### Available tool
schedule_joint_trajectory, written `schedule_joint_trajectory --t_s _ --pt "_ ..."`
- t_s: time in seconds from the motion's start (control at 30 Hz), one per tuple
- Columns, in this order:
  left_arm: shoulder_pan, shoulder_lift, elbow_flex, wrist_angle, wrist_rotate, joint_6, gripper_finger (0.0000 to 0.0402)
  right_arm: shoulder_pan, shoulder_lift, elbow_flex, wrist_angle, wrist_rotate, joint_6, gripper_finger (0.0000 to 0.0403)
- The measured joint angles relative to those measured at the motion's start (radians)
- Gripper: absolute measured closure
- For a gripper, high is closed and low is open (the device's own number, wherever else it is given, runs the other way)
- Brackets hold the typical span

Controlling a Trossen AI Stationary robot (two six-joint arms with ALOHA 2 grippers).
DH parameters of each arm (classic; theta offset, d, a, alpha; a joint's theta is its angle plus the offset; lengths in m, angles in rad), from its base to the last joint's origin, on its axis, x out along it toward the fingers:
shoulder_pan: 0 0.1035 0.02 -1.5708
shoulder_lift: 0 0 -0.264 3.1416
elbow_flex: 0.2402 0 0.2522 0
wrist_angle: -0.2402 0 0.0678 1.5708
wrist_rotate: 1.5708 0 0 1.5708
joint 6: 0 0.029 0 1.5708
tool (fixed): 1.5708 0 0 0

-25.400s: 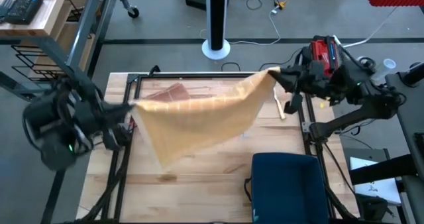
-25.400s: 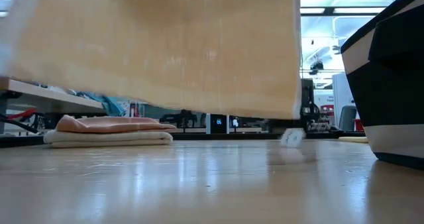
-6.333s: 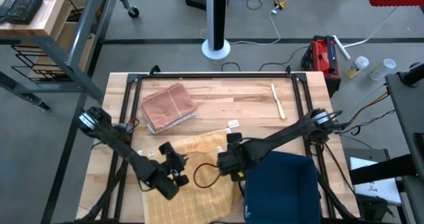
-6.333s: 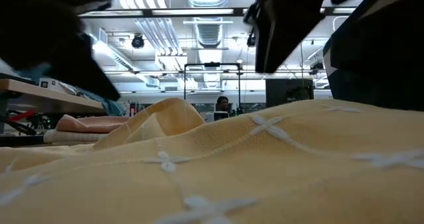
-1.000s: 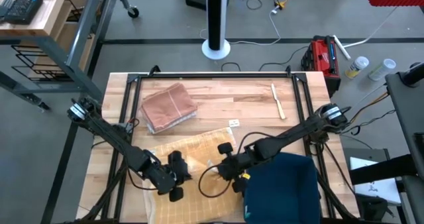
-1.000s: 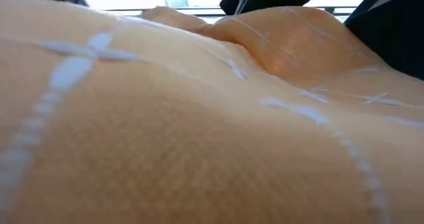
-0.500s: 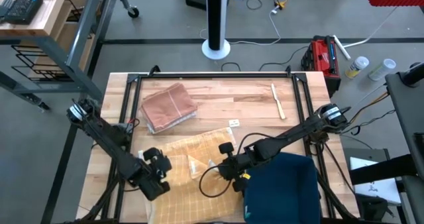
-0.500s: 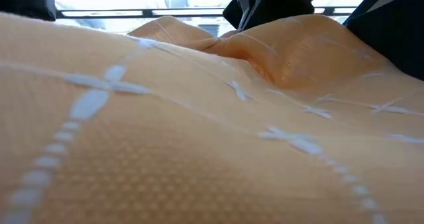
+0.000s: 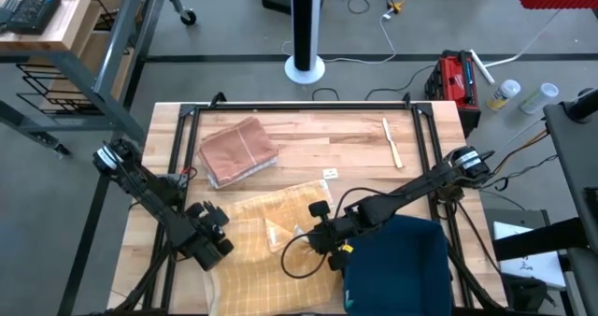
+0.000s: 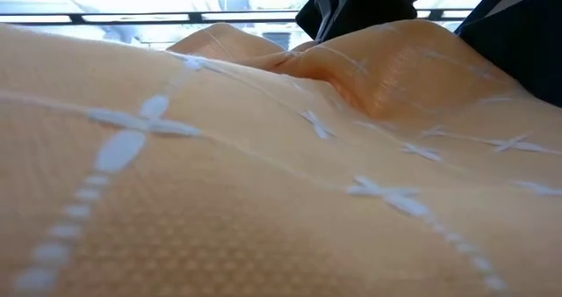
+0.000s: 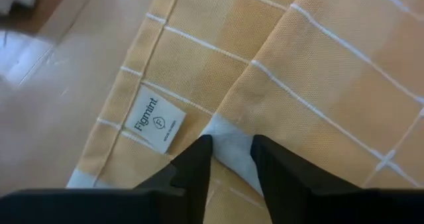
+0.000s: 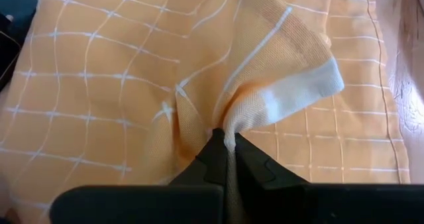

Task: Fold towel
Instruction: Fold the yellow towel

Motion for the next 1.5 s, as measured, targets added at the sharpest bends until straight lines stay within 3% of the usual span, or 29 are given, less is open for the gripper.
schedule_joint_trajectory --t_s 0.13,0.23,0.3,0.4,0.47,0.73,0.97,1.17,1.33,1.5 --pt "0.001 0.002 -0.002 0.023 -0.049 -0.008 0.0259 0.0 0.005 -0.001 0.0 -0.002 -0.012 0.0403" --pt "0.0 0.003 -0.002 0.041 -0.075 0.019 0.026 0.0 0.013 -0.001 0.003 -0.004 -0.012 0.0403" --pt "-0.001 0.003 -0.002 0.049 -0.079 0.037 0.0286 0.0 0.015 -0.001 0.004 -0.006 -0.011 0.0403" --pt "-0.017 0.004 0.014 0.045 -0.077 0.06 0.0365 0.0 0.015 -0.001 0.003 -0.003 -0.007 0.0403" --pt "-0.032 0.004 0.028 0.039 -0.074 0.061 0.0388 0.0 0.013 -0.001 0.0 0.015 0.002 0.0403" --pt "-0.115 0.003 0.104 -0.131 -0.007 -0.081 0.0396 -0.001 0.01 0.031 -0.172 0.262 0.059 0.0403" --pt "-0.18 0.004 0.221 -0.369 -0.054 -0.231 0.0399 0.0 0.01 0.031 -0.15 0.221 0.069 0.0403" --pt "-0.193 0.005 0.317 -0.577 -0.043 -0.321 0.04 -0.008 0.01 0.031 -0.096 0.304 0.166 0.0403" --pt "-0.192 0.005 0.338 -0.576 -0.032 -0.322 0.0401 -0.027 0.015 0.03 -0.085 0.234 0.202 0.0393" --pt "-0.193 0.018 0.343 -0.504 0.024 -0.31 0.0401 -0.039 0.031 0.028 -0.09 0.23 0.21 0.0338"
